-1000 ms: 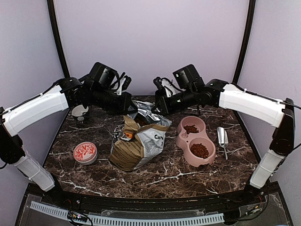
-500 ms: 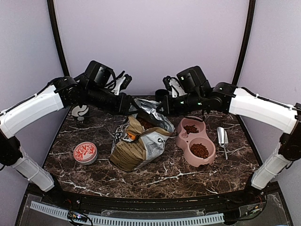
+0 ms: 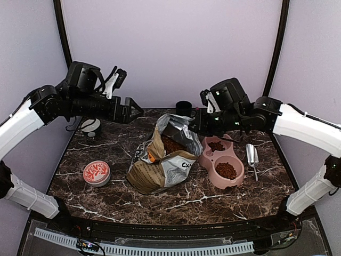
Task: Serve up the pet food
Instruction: Pass from the left arm to the right, then pass from the right arm to the left
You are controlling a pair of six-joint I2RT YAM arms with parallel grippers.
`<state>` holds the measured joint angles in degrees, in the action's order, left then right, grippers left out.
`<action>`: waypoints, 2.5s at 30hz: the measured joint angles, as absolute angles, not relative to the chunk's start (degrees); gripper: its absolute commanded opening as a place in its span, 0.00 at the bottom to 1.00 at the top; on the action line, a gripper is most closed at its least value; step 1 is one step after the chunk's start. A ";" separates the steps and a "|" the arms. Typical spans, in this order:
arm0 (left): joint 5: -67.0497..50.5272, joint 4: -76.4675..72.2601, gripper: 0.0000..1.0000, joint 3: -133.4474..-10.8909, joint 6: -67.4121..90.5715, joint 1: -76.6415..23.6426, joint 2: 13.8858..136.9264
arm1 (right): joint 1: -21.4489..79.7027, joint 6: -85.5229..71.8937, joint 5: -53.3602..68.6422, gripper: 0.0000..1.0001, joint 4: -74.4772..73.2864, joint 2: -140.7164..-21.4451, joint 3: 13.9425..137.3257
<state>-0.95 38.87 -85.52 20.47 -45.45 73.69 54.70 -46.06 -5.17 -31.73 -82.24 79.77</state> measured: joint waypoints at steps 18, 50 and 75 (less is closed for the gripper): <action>3.97 27.66 0.65 -69.23 1.41 -61.17 56.86 | 55.48 -53.28 -12.25 0.00 -35.46 -80.64 80.51; 27.00 24.08 0.51 -67.55 -2.24 -75.94 71.00 | 55.20 -52.71 -16.32 0.00 -39.09 -87.46 90.02; 30.46 22.96 0.00 -67.55 -5.58 -76.01 73.19 | 55.00 -53.82 -16.03 0.00 -37.56 -86.43 88.64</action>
